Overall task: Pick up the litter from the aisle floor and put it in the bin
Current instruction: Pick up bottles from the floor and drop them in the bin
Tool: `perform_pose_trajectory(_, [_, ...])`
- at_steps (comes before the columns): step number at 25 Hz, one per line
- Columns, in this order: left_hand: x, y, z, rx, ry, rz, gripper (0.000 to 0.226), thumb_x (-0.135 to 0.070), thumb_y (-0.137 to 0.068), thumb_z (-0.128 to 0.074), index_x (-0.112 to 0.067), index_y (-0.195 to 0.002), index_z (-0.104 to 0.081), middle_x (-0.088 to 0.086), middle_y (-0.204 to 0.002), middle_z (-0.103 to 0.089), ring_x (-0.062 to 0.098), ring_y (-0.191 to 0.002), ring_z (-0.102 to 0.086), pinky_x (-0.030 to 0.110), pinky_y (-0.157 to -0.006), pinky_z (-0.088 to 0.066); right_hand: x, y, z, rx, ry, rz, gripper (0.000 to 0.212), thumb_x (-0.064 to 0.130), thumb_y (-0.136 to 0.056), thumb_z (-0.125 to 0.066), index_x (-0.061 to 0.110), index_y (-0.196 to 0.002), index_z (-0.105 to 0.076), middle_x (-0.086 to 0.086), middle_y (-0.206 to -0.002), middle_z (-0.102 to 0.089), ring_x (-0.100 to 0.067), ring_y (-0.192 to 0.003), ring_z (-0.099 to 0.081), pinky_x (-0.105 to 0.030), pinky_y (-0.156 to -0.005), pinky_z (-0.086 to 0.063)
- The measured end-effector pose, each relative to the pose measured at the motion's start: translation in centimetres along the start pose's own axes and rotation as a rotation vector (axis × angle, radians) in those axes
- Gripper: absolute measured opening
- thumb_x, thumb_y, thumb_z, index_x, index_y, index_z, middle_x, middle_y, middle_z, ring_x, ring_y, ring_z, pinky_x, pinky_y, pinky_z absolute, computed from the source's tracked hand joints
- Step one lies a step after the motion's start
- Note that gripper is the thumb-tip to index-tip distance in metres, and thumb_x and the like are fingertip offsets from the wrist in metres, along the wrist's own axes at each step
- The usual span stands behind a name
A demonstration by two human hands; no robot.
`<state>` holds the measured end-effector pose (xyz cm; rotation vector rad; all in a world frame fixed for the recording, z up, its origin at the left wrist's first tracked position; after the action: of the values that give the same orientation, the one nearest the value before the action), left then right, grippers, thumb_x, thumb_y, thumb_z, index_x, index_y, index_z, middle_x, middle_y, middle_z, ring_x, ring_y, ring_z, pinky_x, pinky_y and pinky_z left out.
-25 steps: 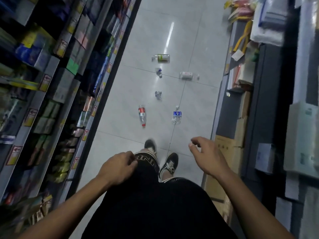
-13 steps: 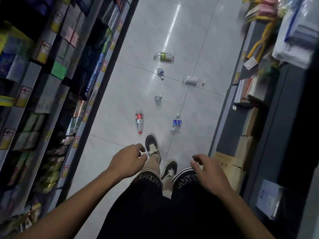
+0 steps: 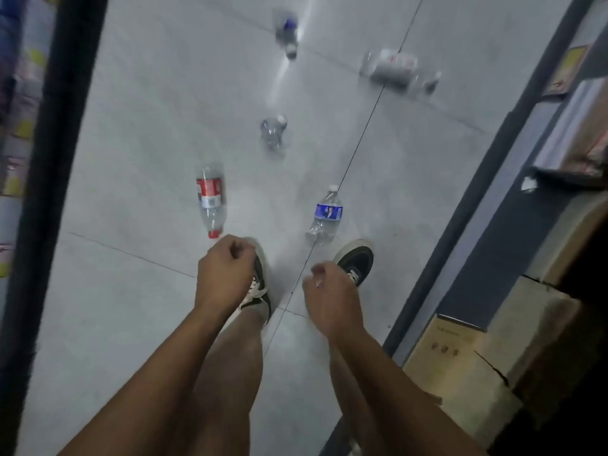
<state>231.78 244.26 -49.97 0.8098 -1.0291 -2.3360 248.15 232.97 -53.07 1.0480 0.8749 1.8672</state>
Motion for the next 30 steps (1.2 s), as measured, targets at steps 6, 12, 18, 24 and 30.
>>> perform_pose_trajectory(6, [7.8,-17.4,-12.2,0.030,0.049,0.069,0.022,-0.033,-0.079,-0.057,-0.015,-0.082,-0.070,-0.001,-0.081,-0.073,0.025,-0.082,-0.072,0.047,-0.079,-0.060,-8.2,-22.2,-9.9,-0.237,0.022,-0.173,0.063,0.038,-0.086,-0.070,0.013,-0.136,-0.044,-0.011,-0.131,-0.048,-0.029,-0.114,-0.053,-0.044,-0.096,-0.051])
perform_pose_trajectory(12, [11.5,-25.9,-13.8,-0.155,-0.128,-0.015,0.014,-0.022,-0.091,-0.055,-0.017,-0.085,-0.066,-0.010,-0.080,-0.067,0.002,-0.070,-0.058,0.007,-0.053,-0.038,-12.2,-30.3,-14.9,-0.393,0.051,-0.356,0.109,0.041,-0.073,-0.079,0.010,-0.155,-0.014,-0.021,-0.150,-0.029,-0.041,-0.134,-0.033,-0.045,-0.113,-0.029])
perform_pose_trajectory(18, [15.9,-27.7,-11.7,-0.442,-0.195,0.035,0.050,-0.019,-0.079,-0.071,-0.014,-0.126,-0.054,0.007,-0.126,-0.055,0.023,-0.114,-0.054,0.037,-0.095,-0.051,-12.2,-29.3,-14.8,-0.341,0.027,-0.232,0.107,0.032,-0.069,-0.086,0.018,-0.151,-0.018,-0.016,-0.141,-0.031,-0.037,-0.122,-0.045,-0.042,-0.092,-0.046])
perform_pose_trajectory(24, [17.5,-33.4,-9.5,-0.397,-0.106,0.127,0.095,-0.046,-0.068,-0.087,-0.024,-0.145,-0.037,0.005,-0.132,-0.057,0.024,-0.109,-0.064,0.034,-0.086,-0.053,-10.3,-27.9,-15.4,-0.248,0.069,-0.028,0.080,0.029,-0.072,-0.080,0.017,-0.138,-0.037,-0.004,-0.121,-0.037,-0.024,-0.102,-0.054,-0.036,-0.077,-0.053])
perform_pose_trajectory(30, [15.0,-24.3,-7.3,-0.222,-0.089,0.061,0.084,-0.025,-0.072,-0.087,-0.020,-0.142,-0.040,0.000,-0.107,-0.063,0.012,-0.076,-0.067,0.025,-0.065,-0.054,-8.6,-21.4,-11.7,-0.199,0.064,-0.076,0.072,0.036,-0.079,-0.076,0.017,-0.138,-0.040,-0.006,-0.121,-0.048,-0.024,-0.104,-0.055,-0.041,-0.084,-0.055])
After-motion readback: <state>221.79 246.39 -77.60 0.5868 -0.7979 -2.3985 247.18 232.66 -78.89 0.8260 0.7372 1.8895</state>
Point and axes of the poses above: each hand's wrist, its own y-axis away from the middle knuckle, its own z-axis out of the back of the hand, x = y × z, the point moved 4 cm from there along -y, towards the middle knuckle
